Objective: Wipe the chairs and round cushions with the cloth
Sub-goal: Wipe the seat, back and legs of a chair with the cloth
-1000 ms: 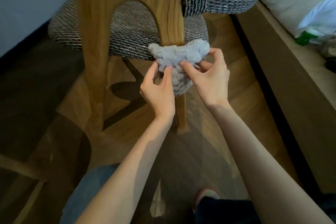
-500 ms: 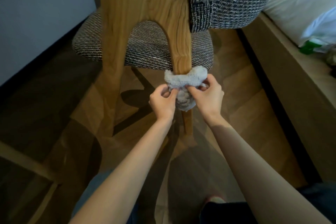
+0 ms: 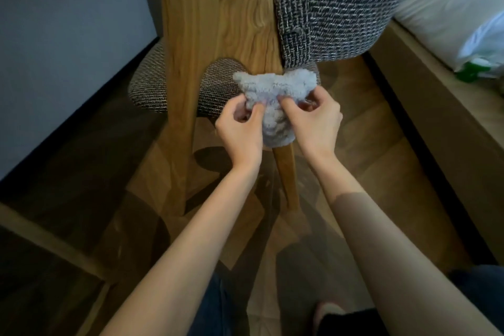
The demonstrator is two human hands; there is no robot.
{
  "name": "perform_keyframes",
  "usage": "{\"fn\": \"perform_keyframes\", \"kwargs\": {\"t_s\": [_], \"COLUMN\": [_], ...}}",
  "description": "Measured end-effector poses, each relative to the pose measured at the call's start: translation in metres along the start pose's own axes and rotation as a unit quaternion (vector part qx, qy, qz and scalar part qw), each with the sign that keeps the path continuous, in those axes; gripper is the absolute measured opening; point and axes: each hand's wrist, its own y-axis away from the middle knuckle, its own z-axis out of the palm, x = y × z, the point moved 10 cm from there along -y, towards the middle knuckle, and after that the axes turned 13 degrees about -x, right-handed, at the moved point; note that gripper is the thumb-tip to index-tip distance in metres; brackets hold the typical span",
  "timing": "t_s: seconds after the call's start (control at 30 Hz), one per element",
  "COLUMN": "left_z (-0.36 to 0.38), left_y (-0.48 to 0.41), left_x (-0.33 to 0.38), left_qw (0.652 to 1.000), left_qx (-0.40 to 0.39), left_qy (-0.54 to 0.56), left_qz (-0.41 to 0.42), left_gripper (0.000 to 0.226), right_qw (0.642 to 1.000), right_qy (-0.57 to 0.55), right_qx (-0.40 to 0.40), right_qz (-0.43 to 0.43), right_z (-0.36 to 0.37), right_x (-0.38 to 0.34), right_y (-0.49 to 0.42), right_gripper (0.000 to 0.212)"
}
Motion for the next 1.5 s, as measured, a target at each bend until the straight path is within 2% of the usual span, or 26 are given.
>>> {"fn": "perform_keyframes", "kwargs": {"t_s": [0.1,0.23,0.4,0.6,0.77,0.87,1.0,1.23,1.37,1.5], "left_z": [0.003,0.014,0.03,0.048,0.055,0.055,0.047,0.027,0.016,0.009], "left_y": [0.009,0.028,0.049,0.073,0.083,0.087,0.084,0.053,0.03,0.016], "left_x": [-0.033,-0.088,-0.151,-0.226,-0.256,-0.257,-0.23,-0.132,-0.083,-0.06], "left_qw": [0.998,0.988,0.969,0.929,0.911,0.91,0.941,0.988,0.998,0.999], "left_qx": [-0.016,-0.053,-0.103,-0.172,-0.188,-0.181,-0.132,-0.046,-0.023,-0.022], "left_qy": [-0.04,-0.057,-0.097,-0.16,-0.198,-0.187,-0.121,-0.039,-0.034,-0.021], "left_qz": [-0.045,-0.136,-0.204,-0.287,-0.31,-0.322,-0.288,-0.139,-0.057,-0.013], "left_gripper": [0.016,0.012,0.022,0.024,0.026,0.028,0.02,0.006,0.013,0.026], "right_qw": [1.0,0.997,0.979,0.946,0.928,0.938,0.954,0.994,0.999,0.999], "right_qy": [-0.006,-0.007,-0.02,0.044,0.034,0.023,0.049,0.071,0.038,0.008], "right_qx": [-0.011,-0.062,-0.123,-0.196,-0.193,-0.176,-0.155,-0.064,-0.016,0.03], "right_qz": [0.027,0.05,0.16,0.255,0.317,0.298,0.254,0.055,0.029,-0.016], "right_z": [0.006,0.015,0.025,0.038,0.046,0.043,0.033,0.016,0.01,0.01], "right_x": [0.031,0.074,0.153,0.237,0.284,0.292,0.242,0.105,0.076,0.058], "right_y": [0.012,0.02,0.039,0.046,0.061,0.06,0.042,0.018,0.013,0.01], "right_gripper": [0.018,0.032,0.043,0.045,0.038,0.035,0.034,0.026,0.033,0.041]}}
